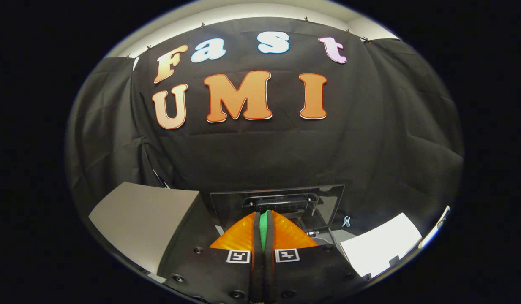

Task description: Put the clothes into the washing machine and then close the washing machine lid.

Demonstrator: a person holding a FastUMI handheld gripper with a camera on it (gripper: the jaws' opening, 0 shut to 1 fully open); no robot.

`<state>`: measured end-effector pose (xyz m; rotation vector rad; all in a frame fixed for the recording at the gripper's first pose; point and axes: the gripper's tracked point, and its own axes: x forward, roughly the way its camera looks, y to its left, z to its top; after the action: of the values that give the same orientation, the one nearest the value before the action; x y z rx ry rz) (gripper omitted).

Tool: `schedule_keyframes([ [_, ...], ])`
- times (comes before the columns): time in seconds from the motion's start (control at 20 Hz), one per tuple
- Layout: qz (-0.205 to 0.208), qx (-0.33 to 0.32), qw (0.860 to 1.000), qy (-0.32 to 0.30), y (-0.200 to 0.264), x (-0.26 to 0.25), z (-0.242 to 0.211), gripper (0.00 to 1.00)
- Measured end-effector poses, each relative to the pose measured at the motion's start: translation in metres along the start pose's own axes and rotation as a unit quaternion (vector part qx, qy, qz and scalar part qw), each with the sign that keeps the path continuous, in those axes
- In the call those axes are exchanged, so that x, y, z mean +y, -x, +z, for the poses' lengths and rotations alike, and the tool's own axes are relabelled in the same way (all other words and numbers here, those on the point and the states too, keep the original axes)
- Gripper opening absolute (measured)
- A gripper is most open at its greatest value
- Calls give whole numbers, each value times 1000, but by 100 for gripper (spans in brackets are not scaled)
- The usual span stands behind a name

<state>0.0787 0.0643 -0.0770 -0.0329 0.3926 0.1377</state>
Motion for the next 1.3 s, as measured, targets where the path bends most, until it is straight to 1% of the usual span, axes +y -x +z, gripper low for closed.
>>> schedule_keyframes([
  [0.35, 23, 24, 999, 3, -24, -16, -58, 8],
  [0.6, 16, 49, 998, -19, -52, -45, -101, 8],
  [0.75, 14, 53, 998, -15, -66, -59, -119, 8],
  [1.0, 28, 60, 997, -28, -73, -70, -140, 8],
  [1.15, 36, 63, 997, -31, -86, -75, -152, 8],
  [1.3, 39, 80, 995, -33, -101, -83, -168, 8],
])
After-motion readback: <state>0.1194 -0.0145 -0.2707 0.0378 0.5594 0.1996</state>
